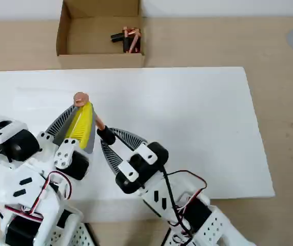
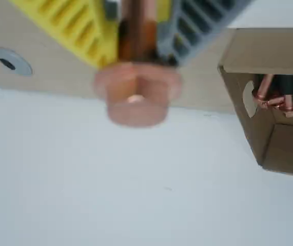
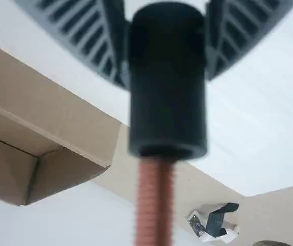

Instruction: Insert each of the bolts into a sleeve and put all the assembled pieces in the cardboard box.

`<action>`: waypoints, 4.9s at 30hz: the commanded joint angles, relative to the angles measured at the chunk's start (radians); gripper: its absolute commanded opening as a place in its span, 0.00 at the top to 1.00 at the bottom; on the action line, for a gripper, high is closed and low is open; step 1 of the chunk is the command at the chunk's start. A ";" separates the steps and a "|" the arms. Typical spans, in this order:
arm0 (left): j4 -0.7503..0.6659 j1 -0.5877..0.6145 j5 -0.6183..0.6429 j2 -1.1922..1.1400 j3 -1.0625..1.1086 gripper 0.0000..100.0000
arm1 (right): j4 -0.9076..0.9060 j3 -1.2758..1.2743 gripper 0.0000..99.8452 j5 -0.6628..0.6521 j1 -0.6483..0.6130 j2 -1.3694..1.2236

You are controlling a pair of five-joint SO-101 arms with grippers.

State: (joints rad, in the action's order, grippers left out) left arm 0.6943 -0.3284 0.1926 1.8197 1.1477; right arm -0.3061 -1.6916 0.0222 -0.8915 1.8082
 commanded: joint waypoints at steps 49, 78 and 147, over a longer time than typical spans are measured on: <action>0.766 -0.173 -0.377 0.007 -0.316 0.89 | 0.006 0.051 0.99 -0.066 -0.002 0.114; 0.209 0.624 -0.293 0.007 0.308 0.89 | 0.218 1.038 0.99 -0.061 0.357 -1.162; -0.209 0.456 0.046 -1.181 -0.084 0.90 | -0.135 3.017 0.86 -0.066 0.519 -3.056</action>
State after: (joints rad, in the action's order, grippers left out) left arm 0.5010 0.1335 0.2371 0.6322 1.0955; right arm -0.4396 1.2589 -0.0391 -0.3836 -1.2804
